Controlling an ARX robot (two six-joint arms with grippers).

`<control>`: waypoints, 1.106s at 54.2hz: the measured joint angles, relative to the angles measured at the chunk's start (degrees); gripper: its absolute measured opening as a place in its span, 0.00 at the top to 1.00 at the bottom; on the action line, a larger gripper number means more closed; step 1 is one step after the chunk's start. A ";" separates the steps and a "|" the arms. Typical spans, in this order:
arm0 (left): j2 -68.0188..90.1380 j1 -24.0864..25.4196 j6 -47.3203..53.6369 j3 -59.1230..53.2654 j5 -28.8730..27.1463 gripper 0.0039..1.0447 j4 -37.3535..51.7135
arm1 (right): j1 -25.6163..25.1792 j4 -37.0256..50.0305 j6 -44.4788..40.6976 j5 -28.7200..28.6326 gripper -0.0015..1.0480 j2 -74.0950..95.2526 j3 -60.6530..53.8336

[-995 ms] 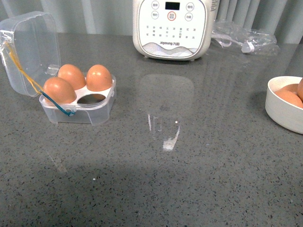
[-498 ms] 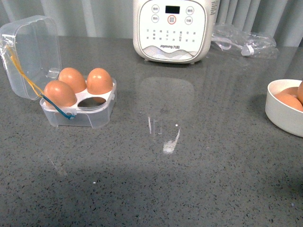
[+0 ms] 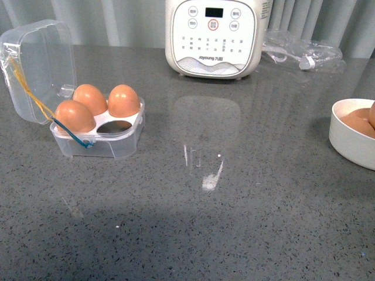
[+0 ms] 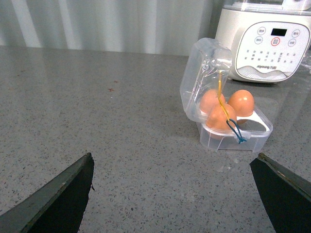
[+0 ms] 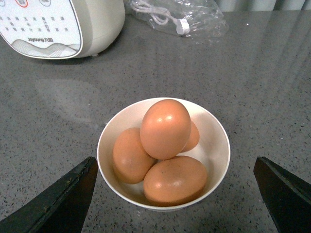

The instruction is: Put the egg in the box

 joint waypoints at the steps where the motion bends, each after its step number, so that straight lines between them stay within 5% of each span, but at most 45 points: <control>1: 0.00 0.00 0.00 0.00 0.00 0.06 0.00 | -0.31 0.81 0.09 -0.70 0.07 0.52 0.00; 30: 0.00 0.00 0.00 0.00 0.00 0.06 0.00 | -4.02 5.79 -0.37 -4.28 0.07 12.52 5.77; 60: 0.00 0.00 0.00 0.00 0.00 0.06 0.00 | -2.21 7.58 -0.79 -3.13 0.07 21.09 11.34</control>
